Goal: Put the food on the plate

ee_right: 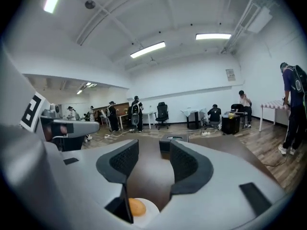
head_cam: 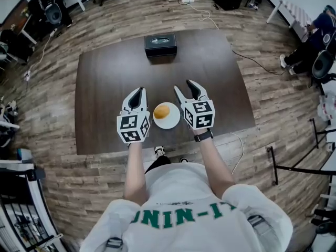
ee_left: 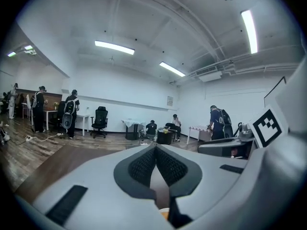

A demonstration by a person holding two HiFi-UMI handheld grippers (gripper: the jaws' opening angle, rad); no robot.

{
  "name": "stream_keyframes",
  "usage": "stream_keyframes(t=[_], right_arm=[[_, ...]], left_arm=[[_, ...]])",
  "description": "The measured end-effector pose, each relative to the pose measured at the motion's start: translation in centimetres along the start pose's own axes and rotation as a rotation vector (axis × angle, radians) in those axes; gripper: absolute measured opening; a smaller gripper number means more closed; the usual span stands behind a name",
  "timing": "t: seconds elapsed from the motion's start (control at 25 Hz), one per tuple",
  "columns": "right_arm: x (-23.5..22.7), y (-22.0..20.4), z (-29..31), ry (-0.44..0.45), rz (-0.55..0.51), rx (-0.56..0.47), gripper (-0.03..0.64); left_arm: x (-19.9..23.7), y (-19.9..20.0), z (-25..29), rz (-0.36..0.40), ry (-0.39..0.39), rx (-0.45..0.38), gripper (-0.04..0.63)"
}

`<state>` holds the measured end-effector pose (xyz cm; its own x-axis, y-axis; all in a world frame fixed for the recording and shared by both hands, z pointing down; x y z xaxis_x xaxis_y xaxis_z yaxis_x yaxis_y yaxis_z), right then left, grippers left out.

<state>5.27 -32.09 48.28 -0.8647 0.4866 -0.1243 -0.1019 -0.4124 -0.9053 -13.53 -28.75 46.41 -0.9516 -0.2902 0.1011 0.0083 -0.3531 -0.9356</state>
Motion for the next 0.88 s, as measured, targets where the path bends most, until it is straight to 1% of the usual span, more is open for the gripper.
stream_keyframes(t=[0.2,0.48,0.68,0.8,0.88], right_arm=[[0.1,3.7,-3.6,0.011,-0.006,-0.118,0.17],[0.8,7.4,-7.3,0.027,-0.033,-0.239,0.11],[1.0,8.4,-8.4,0.03,-0.044,-0.276,0.068],[1.2,8.5,-8.5,0.029,-0.051,-0.278,0.021],[1.3,8.5,-8.4,0.029,-0.059,-0.272,0.018]], left_arm=[[-1.7,2.4,-1.4,0.018,0.003,-0.051,0.014],[-3.6,6.4,-3.9,0.058,0.013,-0.152,0.014],[-4.4,8.4,-4.7,0.072,0.012,-0.205,0.014],[-4.6,8.8,-4.9,0.082,0.012,-0.217,0.014],[-4.7,8.8,-4.7,0.085,0.008,-0.215,0.014]])
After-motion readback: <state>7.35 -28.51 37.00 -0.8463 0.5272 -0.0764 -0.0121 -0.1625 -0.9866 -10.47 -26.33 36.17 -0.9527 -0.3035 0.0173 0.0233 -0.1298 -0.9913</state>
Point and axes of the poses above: the fingertips, and each gripper's own axes: z forward along the fingers, x to its left, y out of its top, the point moved 5 cm from there along -z, backward along the fingers, and after that the axes turned 7 degrees about x, right-handed, at the moved point
